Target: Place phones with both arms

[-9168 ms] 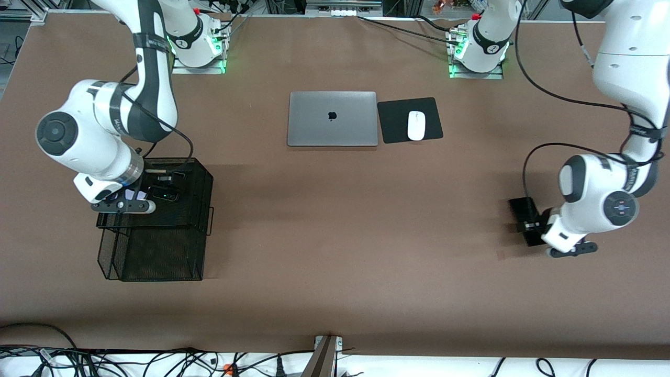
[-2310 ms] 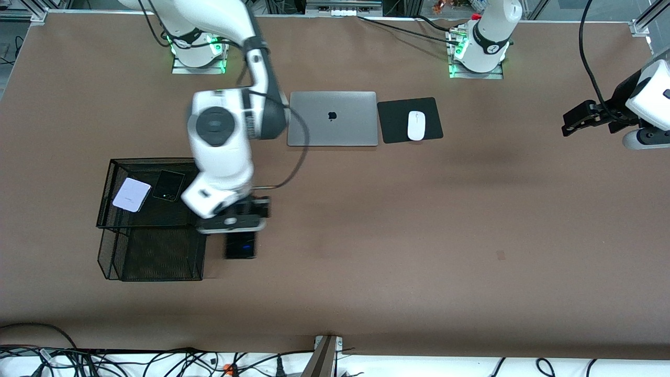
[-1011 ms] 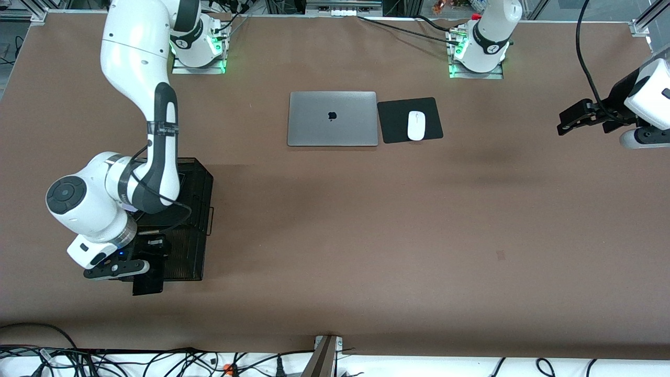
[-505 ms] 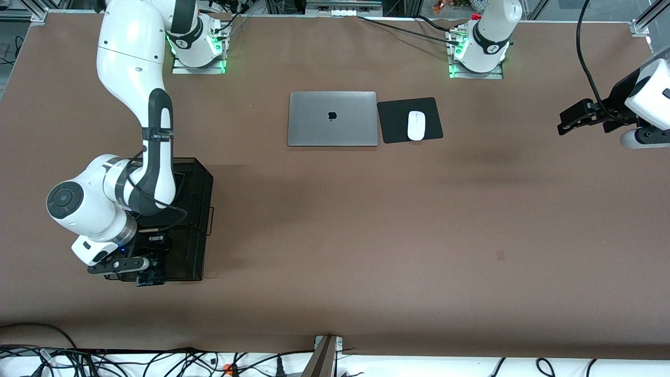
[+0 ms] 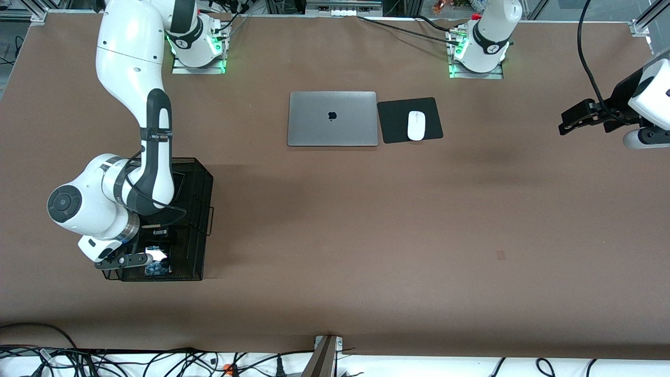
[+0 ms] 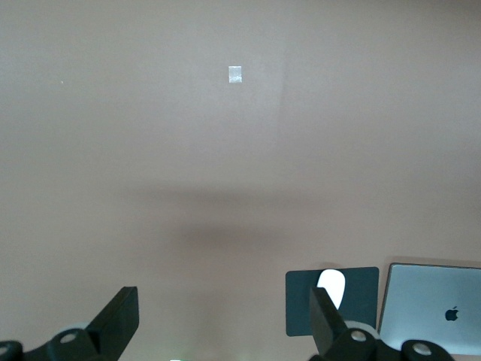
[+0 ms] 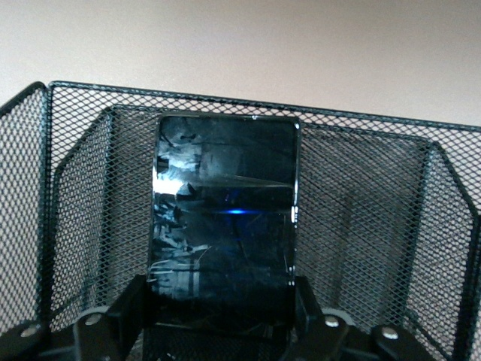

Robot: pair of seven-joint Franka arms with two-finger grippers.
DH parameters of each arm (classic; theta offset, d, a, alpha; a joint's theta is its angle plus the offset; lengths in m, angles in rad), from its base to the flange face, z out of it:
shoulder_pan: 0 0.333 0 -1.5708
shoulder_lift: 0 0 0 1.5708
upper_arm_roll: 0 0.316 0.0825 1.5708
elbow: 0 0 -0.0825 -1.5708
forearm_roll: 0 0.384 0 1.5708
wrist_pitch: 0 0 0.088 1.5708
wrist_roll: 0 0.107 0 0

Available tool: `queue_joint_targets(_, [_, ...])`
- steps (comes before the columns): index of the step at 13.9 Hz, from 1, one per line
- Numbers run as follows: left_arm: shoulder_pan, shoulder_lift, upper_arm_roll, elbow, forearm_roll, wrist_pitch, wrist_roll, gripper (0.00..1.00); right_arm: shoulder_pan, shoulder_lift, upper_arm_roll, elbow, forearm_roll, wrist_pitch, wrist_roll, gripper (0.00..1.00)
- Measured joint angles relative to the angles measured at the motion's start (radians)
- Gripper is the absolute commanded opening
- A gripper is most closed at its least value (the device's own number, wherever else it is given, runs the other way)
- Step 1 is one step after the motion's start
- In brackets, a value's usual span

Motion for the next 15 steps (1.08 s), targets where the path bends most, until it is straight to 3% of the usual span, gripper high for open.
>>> queue_joint_targets(6, [0.003, 0.0, 0.001, 0.0, -0.005, 0.0, 0.0, 1.0, -0.005, -0.028, -0.015, 0.033, 0.001, -0.034, 0.0, 0.98])
queue_joint_targets(11, [0.003, 0.0, 0.001, 0.0, -0.005, 0.0, -0.002, 1.0, -0.095, -0.05, -0.044, 0.254, 0.001, -0.401, 0.069, 0.98])
queue_joint_targets(15, [0.004, 0.0, 0.001, 0.0, -0.005, 0.0, -0.001, 1.0, -0.109, -0.087, -0.109, 0.411, 0.001, -0.733, 0.224, 0.99])
